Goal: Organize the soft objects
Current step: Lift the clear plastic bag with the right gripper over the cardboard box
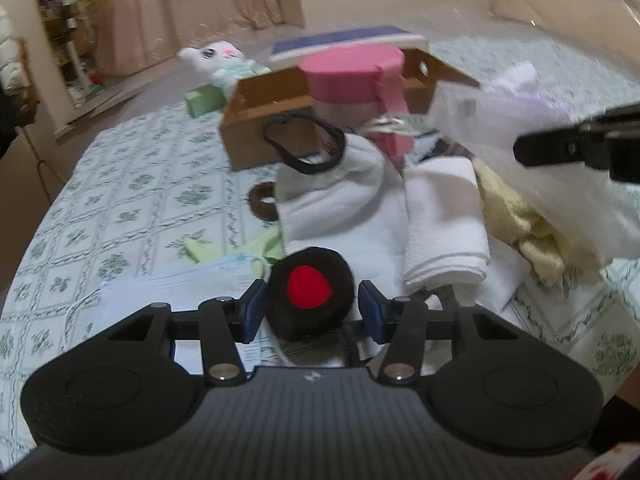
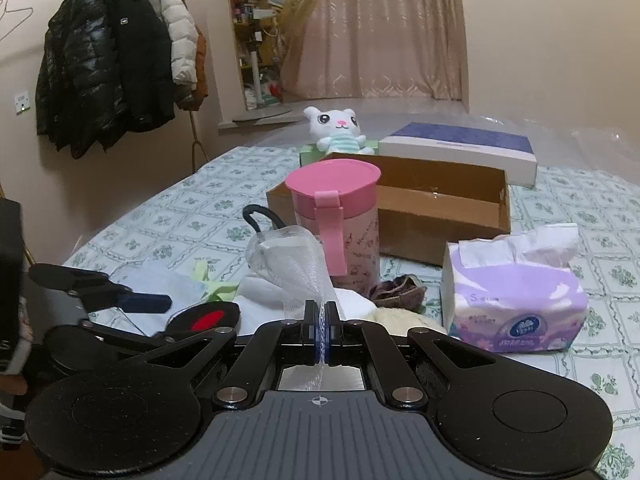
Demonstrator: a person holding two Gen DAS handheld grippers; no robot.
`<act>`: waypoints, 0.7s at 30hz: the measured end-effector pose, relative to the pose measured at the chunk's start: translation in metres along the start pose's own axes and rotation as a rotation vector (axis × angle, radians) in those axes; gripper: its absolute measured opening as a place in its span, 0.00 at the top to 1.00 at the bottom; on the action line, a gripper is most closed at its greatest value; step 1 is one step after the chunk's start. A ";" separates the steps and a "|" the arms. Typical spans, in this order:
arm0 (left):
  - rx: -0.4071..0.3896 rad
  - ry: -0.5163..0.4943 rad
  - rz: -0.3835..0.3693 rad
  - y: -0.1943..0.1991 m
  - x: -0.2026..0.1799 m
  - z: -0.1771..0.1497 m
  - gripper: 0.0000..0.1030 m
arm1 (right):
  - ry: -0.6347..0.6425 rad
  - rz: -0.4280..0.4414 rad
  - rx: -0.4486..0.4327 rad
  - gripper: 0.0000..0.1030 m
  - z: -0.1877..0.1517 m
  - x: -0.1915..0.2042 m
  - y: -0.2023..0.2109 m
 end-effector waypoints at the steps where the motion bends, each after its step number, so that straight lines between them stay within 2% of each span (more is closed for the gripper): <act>1: 0.007 -0.012 -0.002 -0.004 -0.002 0.000 0.53 | -0.003 -0.003 -0.002 0.98 0.000 -0.001 0.001; 5: 0.044 -0.060 0.021 -0.017 -0.008 -0.002 0.57 | -0.021 0.005 -0.008 0.98 0.000 -0.006 0.004; 9: 0.064 -0.086 0.021 -0.024 -0.009 -0.006 0.79 | -0.028 0.011 -0.020 0.98 0.001 -0.009 0.008; 13: 0.010 -0.099 0.054 -0.012 -0.006 -0.001 0.87 | -0.033 0.019 -0.034 0.98 0.003 -0.011 0.014; 21: -0.126 -0.001 0.034 0.028 0.018 0.013 0.89 | -0.005 0.067 -0.088 0.98 0.017 -0.007 0.038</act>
Point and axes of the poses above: each gripper's, at about its wrist camera, not at the fingertips, and y roughly against the way its jaws point, x to its left, z to its top, the point moved 5 cm from there along -y, roughly the way its jaws point, and after that the axes turned 14 degrees about -y, right-handed, at the moved point
